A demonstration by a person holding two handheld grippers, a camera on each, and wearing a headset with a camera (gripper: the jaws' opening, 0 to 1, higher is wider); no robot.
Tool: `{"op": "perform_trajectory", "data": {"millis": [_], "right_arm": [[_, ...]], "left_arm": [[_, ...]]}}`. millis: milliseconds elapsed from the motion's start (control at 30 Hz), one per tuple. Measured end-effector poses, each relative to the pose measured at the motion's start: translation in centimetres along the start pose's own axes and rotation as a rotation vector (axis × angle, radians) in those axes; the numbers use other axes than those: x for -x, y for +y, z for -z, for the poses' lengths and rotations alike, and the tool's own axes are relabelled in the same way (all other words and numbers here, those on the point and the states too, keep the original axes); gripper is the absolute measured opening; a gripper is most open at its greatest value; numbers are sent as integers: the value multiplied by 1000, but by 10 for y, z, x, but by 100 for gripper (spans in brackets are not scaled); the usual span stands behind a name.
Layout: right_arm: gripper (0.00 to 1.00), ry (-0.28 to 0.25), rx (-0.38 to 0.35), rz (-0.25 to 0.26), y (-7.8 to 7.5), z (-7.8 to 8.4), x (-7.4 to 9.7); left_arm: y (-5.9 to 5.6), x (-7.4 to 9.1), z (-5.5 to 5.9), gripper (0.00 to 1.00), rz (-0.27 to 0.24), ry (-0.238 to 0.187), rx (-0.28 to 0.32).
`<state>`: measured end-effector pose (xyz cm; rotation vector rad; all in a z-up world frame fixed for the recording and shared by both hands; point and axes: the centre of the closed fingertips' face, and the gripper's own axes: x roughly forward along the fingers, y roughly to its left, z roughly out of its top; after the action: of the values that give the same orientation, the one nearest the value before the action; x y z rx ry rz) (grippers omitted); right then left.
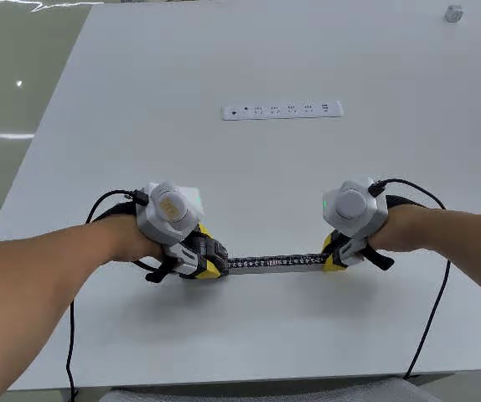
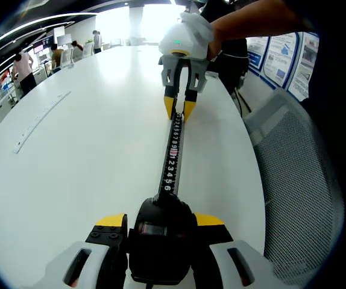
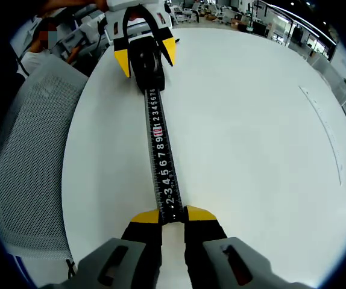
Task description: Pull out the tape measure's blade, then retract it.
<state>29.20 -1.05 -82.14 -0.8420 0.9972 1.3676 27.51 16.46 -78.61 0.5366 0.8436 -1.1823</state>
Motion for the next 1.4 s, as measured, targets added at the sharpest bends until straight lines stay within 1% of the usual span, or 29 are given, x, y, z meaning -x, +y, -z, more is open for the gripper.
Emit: {"op": "perform_trajectory", "data": {"millis": [1400], "right_arm": [[12, 9, -21, 7, -2, 15, 6]], "left_arm": [[1, 0, 0, 38, 0, 1, -3]]}}
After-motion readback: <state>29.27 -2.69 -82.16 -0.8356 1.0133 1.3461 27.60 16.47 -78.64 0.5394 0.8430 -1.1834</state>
